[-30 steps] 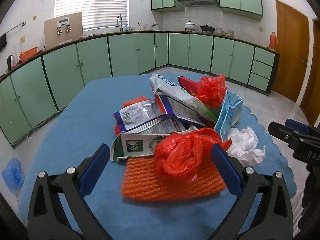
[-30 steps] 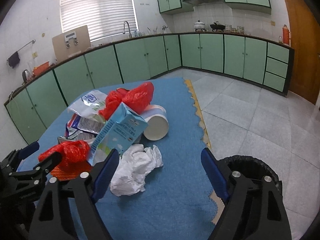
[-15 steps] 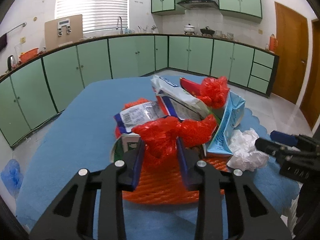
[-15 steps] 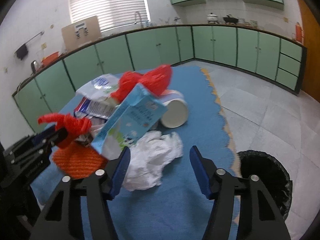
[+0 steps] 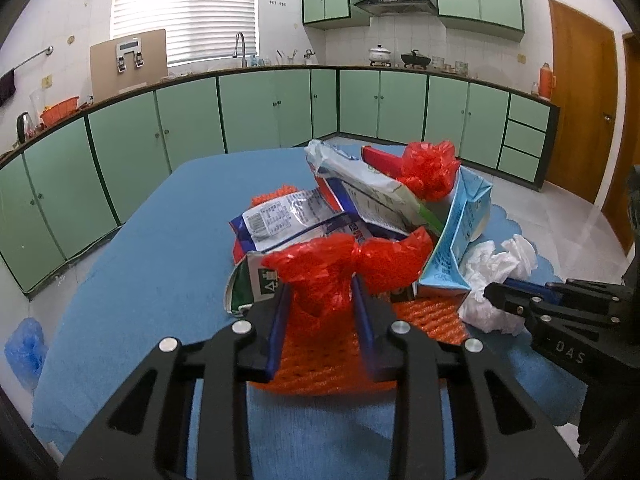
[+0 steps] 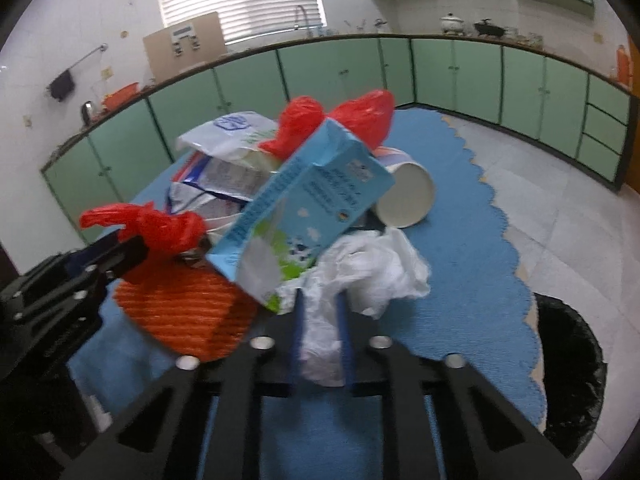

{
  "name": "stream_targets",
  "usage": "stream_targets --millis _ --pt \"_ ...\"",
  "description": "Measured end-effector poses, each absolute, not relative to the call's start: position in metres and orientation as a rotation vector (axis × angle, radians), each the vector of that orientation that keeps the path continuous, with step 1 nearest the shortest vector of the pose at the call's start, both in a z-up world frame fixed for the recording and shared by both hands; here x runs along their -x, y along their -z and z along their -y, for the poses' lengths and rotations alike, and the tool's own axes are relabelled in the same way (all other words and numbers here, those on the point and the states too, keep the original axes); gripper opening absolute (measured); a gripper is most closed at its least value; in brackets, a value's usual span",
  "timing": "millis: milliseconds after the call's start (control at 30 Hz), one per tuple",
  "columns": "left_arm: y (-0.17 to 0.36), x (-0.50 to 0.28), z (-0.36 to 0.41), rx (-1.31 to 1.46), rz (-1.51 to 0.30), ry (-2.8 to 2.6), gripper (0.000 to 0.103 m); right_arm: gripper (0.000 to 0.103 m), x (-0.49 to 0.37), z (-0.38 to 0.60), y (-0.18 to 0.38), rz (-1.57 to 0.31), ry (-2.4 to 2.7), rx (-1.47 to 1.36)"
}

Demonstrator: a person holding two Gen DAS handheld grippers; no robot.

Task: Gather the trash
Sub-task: 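Carry the red bag and tissue over the black bin and open both tools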

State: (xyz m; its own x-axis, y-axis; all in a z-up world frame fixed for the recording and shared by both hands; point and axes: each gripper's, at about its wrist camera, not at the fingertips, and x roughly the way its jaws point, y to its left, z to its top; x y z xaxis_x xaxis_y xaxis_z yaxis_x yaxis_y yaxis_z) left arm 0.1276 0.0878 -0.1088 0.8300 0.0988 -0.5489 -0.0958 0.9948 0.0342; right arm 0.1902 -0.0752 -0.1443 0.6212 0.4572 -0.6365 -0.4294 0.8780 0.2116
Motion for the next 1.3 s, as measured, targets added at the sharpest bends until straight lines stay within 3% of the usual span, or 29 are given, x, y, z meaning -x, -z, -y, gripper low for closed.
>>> stream_targets --millis 367,633,1300 --pt "0.062 -0.115 -0.079 -0.009 -0.461 -0.096 0.028 0.007 -0.172 0.1 0.081 -0.591 -0.516 -0.076" --pt "0.042 -0.119 -0.028 -0.024 -0.426 0.045 0.028 0.007 -0.162 0.158 0.061 -0.523 -0.394 -0.091" --pt "0.112 -0.197 0.161 -0.079 -0.569 0.47 0.028 0.007 -0.169 0.328 0.138 -0.656 -0.038 -0.211"
